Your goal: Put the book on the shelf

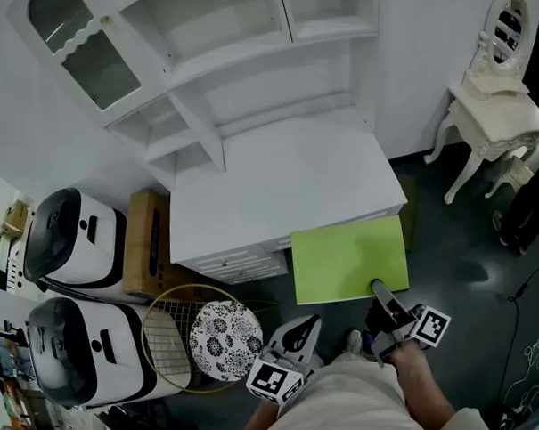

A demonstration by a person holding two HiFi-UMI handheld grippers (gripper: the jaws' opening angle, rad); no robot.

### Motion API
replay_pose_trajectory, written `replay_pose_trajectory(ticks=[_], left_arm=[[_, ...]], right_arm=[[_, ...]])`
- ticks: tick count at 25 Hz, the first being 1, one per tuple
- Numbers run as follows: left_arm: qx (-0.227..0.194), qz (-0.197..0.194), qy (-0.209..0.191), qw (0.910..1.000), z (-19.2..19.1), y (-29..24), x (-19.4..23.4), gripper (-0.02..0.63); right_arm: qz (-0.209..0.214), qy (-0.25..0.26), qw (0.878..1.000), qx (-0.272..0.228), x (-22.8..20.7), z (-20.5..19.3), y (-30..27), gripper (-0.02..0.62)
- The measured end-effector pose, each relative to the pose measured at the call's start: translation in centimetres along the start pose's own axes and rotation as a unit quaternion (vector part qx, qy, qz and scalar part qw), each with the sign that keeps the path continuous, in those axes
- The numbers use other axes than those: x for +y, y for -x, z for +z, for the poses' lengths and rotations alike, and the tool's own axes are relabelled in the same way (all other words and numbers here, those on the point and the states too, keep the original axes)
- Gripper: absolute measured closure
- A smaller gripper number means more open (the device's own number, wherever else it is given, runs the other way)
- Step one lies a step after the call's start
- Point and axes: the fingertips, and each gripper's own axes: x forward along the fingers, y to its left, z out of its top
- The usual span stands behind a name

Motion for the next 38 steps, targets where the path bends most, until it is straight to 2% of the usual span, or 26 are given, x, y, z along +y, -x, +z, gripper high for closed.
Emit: replay_pose_trajectory(ticks=[7,11,14,28,33,38], left_arm=[[0.009,0.005,-0.002,0.9999,0.0,-0.5,0.4,0.603],[0.011,0.010,0.000,0.9999,-0.1,-0.7,0.0,0.603],[0.015,0.016,0.001,0.9998,-0.2,-1.0,-0.4,0.603],[0.011,0.067,0.036,0.9970,-0.6,-3.3,-2.6,0.603],[0.009,0.082,0.028,0.9962,0.0,-3.1,-1.7,0.603],[-0.003,0.083,0.048,0.9954,0.2,-3.1,0.8,0.603]], right_arm=[[0.004,0.001,1.000,-0.004,0.0,0.5,-0.3,0.449],[0.009,-0.027,1.000,-0.011,-0.3,1.4,0.1,0.449],[0.005,-0.027,1.000,-0.010,-0.5,1.9,0.4,0.449],[-0.008,-0.046,0.998,0.041,-1.5,3.6,1.0,0.449],[-0.004,-0.048,0.998,0.045,-1.7,4.1,-0.1,0.449],[0.000,-0.042,0.998,0.046,-1.1,4.2,-2.5,0.449]])
